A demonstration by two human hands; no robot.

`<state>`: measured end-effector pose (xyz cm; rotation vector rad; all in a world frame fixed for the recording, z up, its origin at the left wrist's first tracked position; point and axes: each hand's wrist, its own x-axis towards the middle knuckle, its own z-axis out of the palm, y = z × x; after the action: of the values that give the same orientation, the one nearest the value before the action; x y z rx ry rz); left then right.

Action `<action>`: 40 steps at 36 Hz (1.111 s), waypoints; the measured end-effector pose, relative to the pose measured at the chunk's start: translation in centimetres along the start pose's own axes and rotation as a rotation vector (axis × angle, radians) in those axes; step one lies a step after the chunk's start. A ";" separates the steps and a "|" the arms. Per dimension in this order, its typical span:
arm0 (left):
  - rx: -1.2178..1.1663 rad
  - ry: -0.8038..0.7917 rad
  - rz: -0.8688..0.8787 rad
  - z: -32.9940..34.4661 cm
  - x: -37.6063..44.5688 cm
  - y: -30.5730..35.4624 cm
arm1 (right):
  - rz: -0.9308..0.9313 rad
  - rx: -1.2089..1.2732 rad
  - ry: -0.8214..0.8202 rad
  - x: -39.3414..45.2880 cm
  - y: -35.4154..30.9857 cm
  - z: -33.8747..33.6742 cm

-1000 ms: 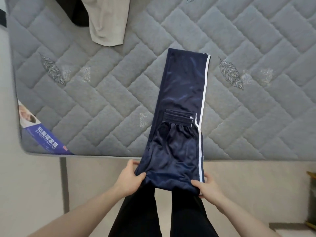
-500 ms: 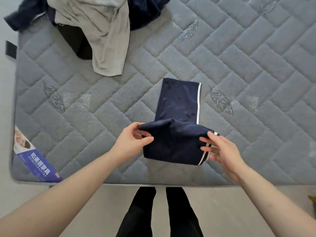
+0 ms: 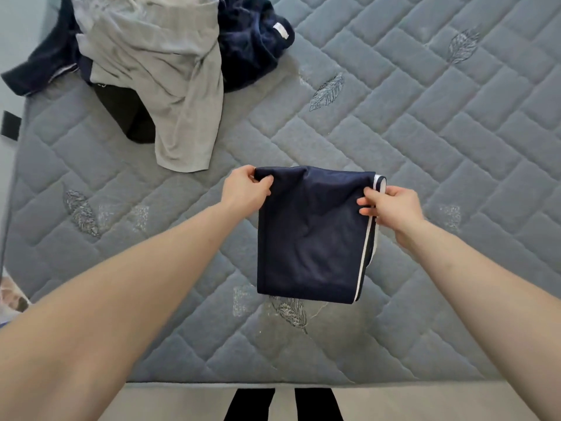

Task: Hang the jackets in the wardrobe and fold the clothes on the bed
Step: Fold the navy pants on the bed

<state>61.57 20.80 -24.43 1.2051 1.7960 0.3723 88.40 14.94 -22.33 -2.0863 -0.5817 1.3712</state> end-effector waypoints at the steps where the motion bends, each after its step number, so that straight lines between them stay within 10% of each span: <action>1: 0.040 -0.021 -0.020 0.2 0.6 0.1 | 0.008 0.010 0.011 0.7 -0.2 0.3; 12: 0.682 -0.230 0.201 3.9 3.2 1.5 | 0.185 -0.113 0.218 -3.9 11.2 2.9; 26: 1.004 -0.465 0.291 10.9 7.9 3.2 | 0.552 0.551 0.102 -6.1 18.0 5.9; 35: 0.318 -0.511 -0.101 7.6 4.2 -1.4 | 0.413 0.773 0.278 -1.6 14.5 -0.8; 40: -0.046 -0.511 -0.410 7.2 -0.8 -6.8 | 0.305 0.420 0.022 -0.7 14.5 -4.6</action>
<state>63.65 15.25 -32.40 0.7787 1.5187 -0.1242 93.10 2.68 -30.11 -1.8872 0.0435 1.4811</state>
